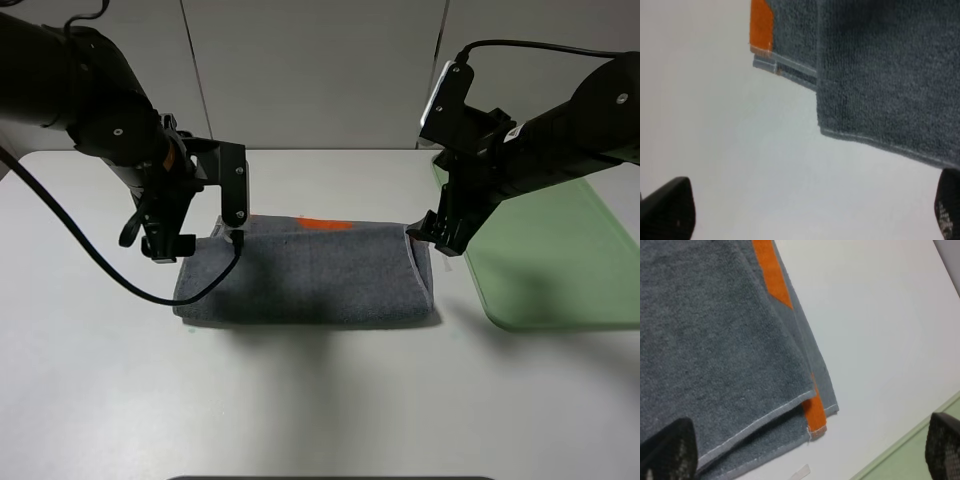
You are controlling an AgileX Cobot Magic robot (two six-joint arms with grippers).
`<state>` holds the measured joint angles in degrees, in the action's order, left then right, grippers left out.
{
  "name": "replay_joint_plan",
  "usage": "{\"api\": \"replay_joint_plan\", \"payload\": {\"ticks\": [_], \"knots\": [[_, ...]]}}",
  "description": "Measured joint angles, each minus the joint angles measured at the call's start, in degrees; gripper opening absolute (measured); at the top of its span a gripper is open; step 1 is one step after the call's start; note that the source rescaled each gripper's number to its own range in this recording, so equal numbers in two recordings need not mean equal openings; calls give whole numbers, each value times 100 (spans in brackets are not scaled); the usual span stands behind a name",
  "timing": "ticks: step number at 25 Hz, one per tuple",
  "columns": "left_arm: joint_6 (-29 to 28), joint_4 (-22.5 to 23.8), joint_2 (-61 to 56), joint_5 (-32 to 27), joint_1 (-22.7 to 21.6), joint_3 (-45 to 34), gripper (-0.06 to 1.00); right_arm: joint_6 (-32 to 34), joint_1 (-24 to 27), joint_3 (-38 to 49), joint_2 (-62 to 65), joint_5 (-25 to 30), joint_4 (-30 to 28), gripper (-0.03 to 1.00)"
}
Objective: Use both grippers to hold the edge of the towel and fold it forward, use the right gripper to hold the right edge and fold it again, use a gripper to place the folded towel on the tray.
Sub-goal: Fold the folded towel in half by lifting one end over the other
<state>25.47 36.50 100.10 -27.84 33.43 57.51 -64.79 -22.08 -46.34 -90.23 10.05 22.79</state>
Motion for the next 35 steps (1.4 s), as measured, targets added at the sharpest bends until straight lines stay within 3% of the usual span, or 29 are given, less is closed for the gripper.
{"api": "replay_joint_plan", "payload": {"ticks": [9,24,32,35], "knots": [[-247,17,-317,-156,0,1,97,58,0,0,0,-35,0,100],[-1801,29,-1402,-1627,0,10,97,313,0,0,0,-39,1,100],[-3394,-656,-2576,-2631,0,10,97,491,0,0,0,-54,1,100],[-3730,-1022,-3141,-3170,0,10,97,497,0,0,0,-54,1,100]]}}
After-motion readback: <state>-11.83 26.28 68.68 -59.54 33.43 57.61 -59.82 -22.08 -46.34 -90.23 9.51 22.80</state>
